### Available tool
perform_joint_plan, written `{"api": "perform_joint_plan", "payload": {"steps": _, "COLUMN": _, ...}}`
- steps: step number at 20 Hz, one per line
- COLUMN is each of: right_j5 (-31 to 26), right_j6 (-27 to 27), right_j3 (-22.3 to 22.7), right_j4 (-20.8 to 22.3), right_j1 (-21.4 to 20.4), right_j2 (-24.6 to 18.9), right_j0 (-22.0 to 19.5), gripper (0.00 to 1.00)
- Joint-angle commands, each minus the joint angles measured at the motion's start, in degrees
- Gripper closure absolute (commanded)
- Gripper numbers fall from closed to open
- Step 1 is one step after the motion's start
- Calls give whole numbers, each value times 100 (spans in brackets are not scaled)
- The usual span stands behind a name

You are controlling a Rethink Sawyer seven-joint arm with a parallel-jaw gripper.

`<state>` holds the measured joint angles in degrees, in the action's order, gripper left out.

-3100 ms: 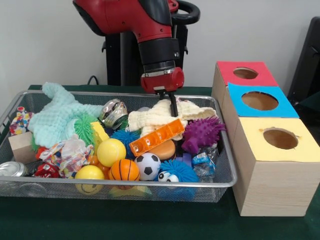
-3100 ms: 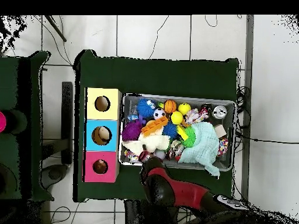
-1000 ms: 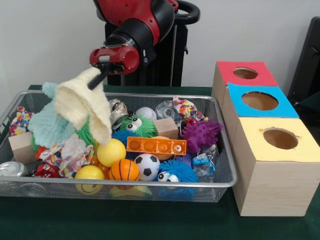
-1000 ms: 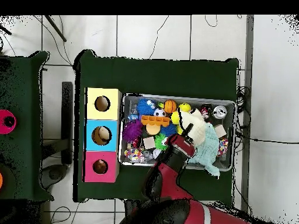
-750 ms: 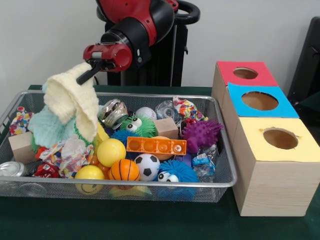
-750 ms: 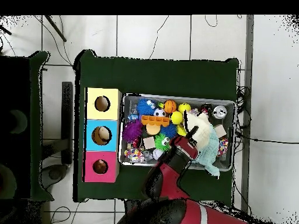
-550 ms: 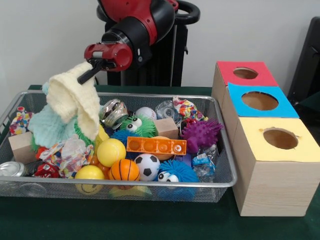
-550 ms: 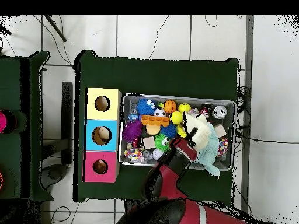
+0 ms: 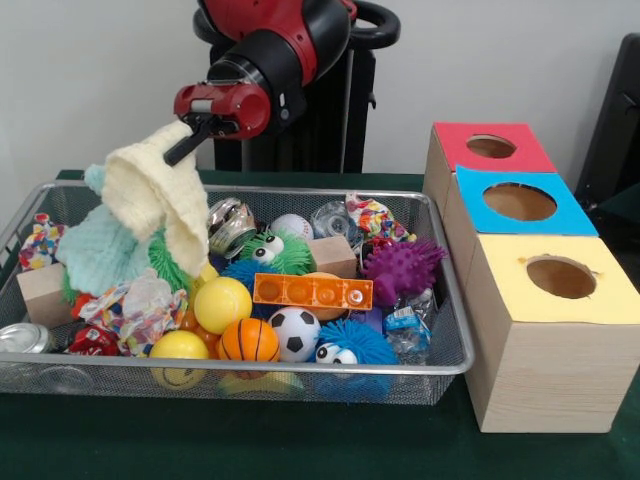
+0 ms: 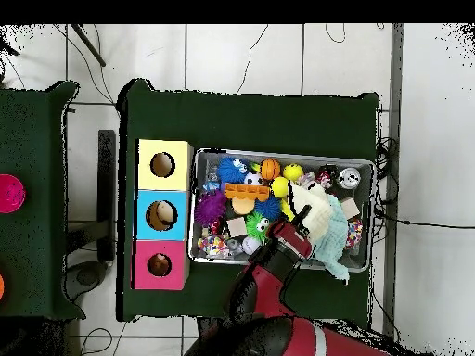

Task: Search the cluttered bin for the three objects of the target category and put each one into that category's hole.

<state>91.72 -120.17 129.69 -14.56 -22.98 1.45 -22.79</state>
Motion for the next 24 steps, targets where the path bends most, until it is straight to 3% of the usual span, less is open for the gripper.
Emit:
{"api": "perform_joint_plan", "payload": {"steps": 1, "right_j5": 456, "right_j6": -1552, "right_j3": -659, "right_j4": 70, "right_j1": 183, "right_j2": -60, "right_j0": 7, "gripper": 100}}
{"api": "perform_joint_plan", "payload": {"steps": 15, "right_j5": 284, "right_j6": -1217, "right_j3": -780, "right_j4": 313, "right_j1": 159, "right_j2": 63, "right_j0": 64, "gripper": 100}}
{"api": "perform_joint_plan", "payload": {"steps": 16, "right_j5": 285, "right_j6": -1213, "right_j3": -811, "right_j4": 361, "right_j1": 160, "right_j2": 80, "right_j0": 78, "gripper": 0}}
{"api": "perform_joint_plan", "payload": {"steps": 24, "right_j5": -223, "right_j6": -999, "right_j3": -635, "right_j4": 326, "right_j1": -187, "right_j2": 128, "right_j0": 144, "gripper": 0}}
